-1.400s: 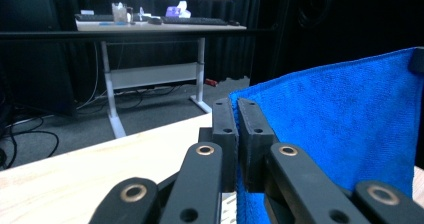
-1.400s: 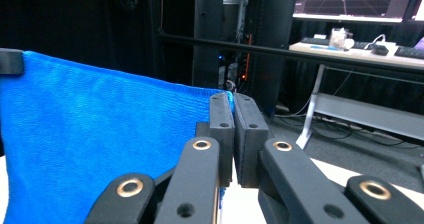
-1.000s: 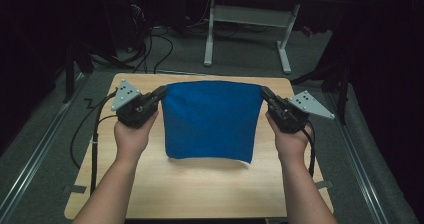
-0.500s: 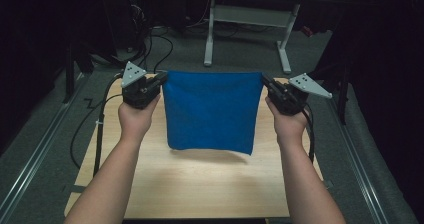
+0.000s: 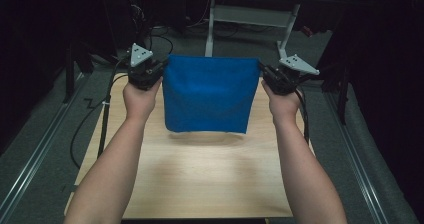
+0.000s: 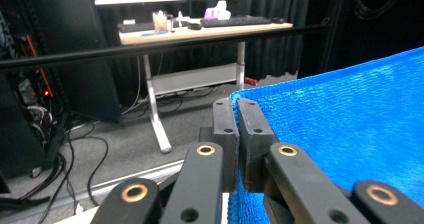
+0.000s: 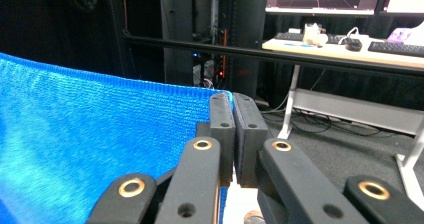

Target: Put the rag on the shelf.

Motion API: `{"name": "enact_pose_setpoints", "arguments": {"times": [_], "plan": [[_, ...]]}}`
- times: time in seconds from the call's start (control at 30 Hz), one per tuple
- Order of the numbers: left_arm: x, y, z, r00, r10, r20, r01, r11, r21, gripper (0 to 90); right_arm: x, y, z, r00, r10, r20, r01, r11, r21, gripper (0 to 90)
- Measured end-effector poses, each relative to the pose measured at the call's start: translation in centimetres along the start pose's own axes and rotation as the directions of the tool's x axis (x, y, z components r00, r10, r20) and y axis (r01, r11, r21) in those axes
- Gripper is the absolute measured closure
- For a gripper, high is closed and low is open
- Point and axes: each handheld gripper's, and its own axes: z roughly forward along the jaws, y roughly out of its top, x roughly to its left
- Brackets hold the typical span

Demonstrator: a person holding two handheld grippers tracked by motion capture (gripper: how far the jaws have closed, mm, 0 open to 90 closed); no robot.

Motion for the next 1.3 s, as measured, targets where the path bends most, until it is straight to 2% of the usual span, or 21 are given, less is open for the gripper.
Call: {"name": "enact_pose_setpoints", "arguments": {"times": [0.03,0.1,0.33,0.43,0.5,0.6,0.8,0.93,1.03,1.1,1.2,1.3], "plan": [[0.2,0.0,0.2,1.0000,-0.006,-0.002,0.006,1.0000,-0.002,87.7,-0.3,0.0,0.7,1.0000,0.006,-0.006,-0.006,1.000,0.001,89.1],[0.5,-0.2,0.7,0.9999,-0.011,-0.011,0.011,0.9999,-0.001,87.6,-0.3,0.0,1.0,1.0000,0.003,-0.001,-0.003,1.000,0.008,89.1],[1.0,-1.0,2.7,0.9993,-0.004,-0.038,0.006,0.9991,0.043,87.6,-0.2,-0.2,2.9,0.9976,-0.053,0.044,0.052,0.998,0.033,89.2],[1.5,-1.6,3.5,0.9996,-0.017,-0.022,0.019,0.9967,0.079,87.4,-0.4,-0.6,3.4,0.9954,-0.077,0.057,0.074,0.996,0.054,89.1],[1.7,-2.4,4.1,0.9996,-0.028,-0.004,0.028,0.9927,0.117,87.5,-0.6,-1.2,4.0,0.9954,-0.076,0.059,0.071,0.993,0.091,89.1],[1.8,-3.7,4.5,0.9993,-0.036,0.006,0.035,0.9875,0.154,87.4,-0.9,-2.3,4.4,0.9979,-0.043,0.049,0.036,0.992,0.122,89.1],[1.7,-5.9,4.5,0.9985,-0.047,0.028,0.041,0.9807,0.191,87.2,-0.9,-4.6,4.8,0.9983,-0.037,0.044,0.029,0.985,0.169,89.1],[1.5,-6.7,4.3,0.9976,-0.054,0.044,0.043,0.9759,0.214,87.1,-0.9,-5.6,4.7,0.9989,-0.023,0.041,0.015,0.983,0.185,89.1],[1.0,-7.3,4.1,0.9973,-0.046,0.057,0.033,0.9768,0.212,87.0,-1.0,-6.7,4.4,0.9989,-0.021,0.042,0.013,0.980,0.201,89.1],[0.9,-7.8,4.1,0.9972,-0.047,0.058,0.033,0.9742,0.223,87.0,-1.0,-7.4,4.4,0.9990,-0.021,0.040,0.012,0.978,0.210,89.1],[1.1,-9.2,4.3,0.9959,-0.070,0.056,0.054,0.9663,0.252,87.0,-1.1,-8.3,4.3,0.9994,-0.008,0.033,0.000,0.973,0.229,89.1],[1.1,-10.4,4.4,0.9953,-0.077,0.057,0.058,0.9585,0.279,87.0,-0.8,-9.4,4.5,0.9998,-0.008,0.019,0.003,0.968,0.251,89.0]]}}
